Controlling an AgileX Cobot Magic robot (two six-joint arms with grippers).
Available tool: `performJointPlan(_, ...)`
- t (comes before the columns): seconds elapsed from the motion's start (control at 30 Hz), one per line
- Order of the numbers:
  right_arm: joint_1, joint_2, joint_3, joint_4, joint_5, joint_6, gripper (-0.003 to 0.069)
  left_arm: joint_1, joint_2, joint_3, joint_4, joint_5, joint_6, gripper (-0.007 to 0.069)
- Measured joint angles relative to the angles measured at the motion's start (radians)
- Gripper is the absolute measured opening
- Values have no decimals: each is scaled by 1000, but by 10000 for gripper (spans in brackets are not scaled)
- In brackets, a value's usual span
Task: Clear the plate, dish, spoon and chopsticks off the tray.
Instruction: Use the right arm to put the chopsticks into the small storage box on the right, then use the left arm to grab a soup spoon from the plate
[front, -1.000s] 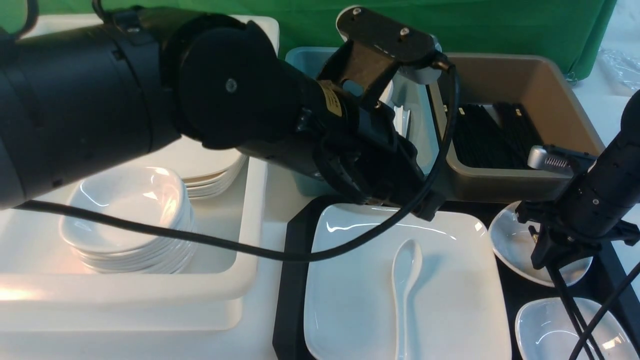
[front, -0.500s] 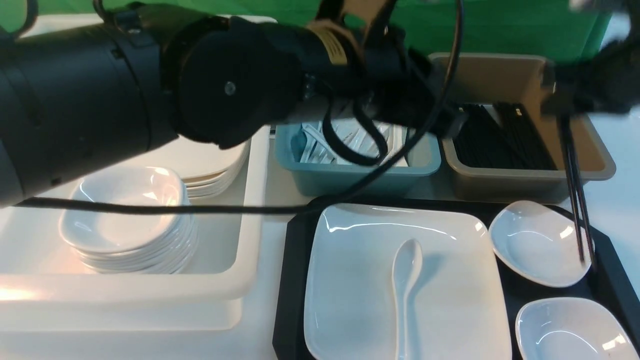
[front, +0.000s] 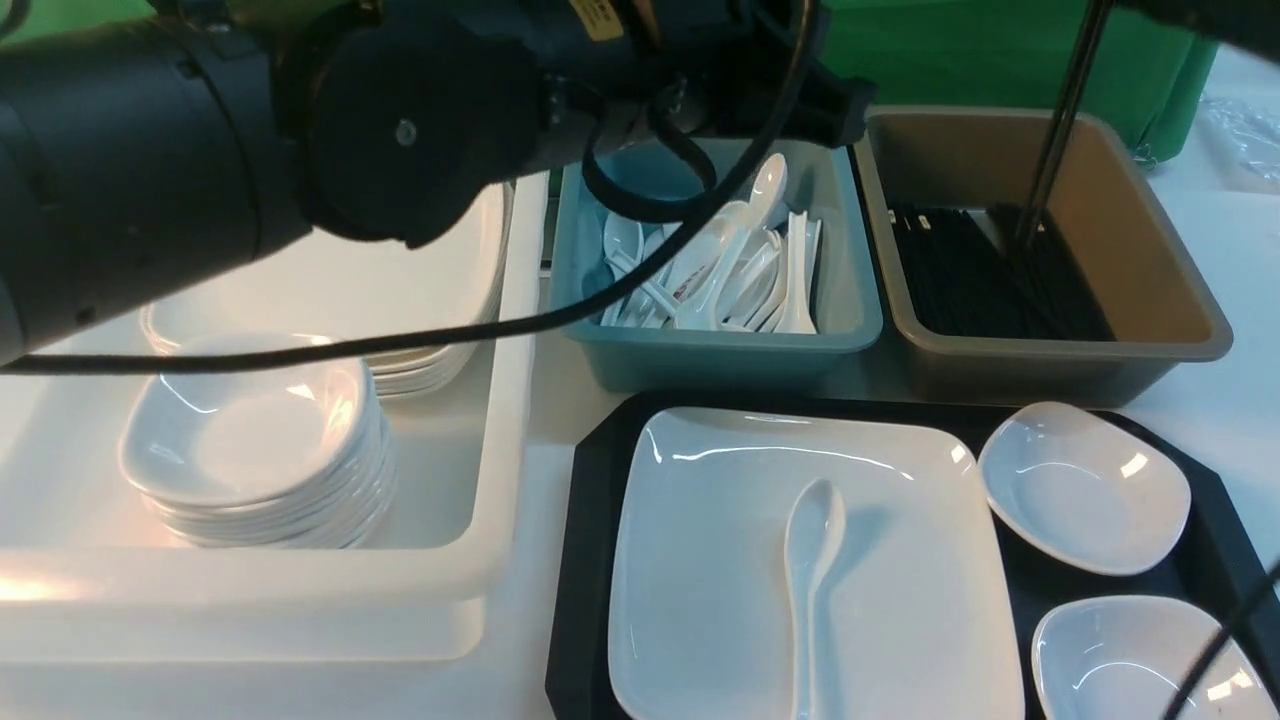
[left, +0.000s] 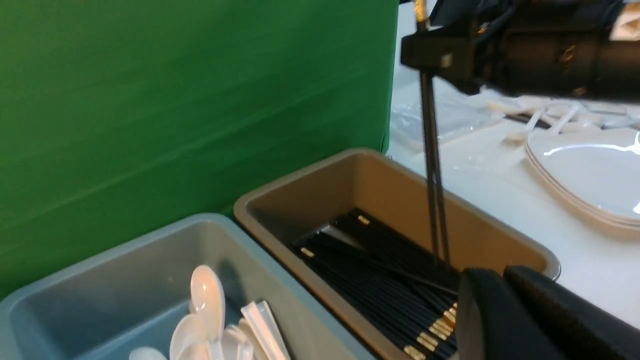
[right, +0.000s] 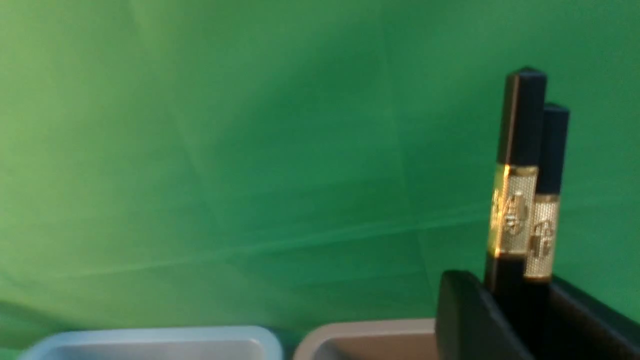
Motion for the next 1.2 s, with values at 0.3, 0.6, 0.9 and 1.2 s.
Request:
performJointPlan(0.3, 0, 151, 1, 10, -19, 20, 157, 2, 0, 0, 0, 150, -1, 13)
performJointPlan(0.6, -2, 125, 3, 12, 158, 69, 473, 2, 0, 0, 0, 227, -3, 13)
performJointPlan(0.9, -11, -253, 2, 0, 797, -120, 227, 0, 10, -2, -42, 599, -96, 13)
performJointPlan(1.2, -11, -663, 221, -12, 1190, -131, 29, -170, 225, -97, 38, 900, -236, 13)
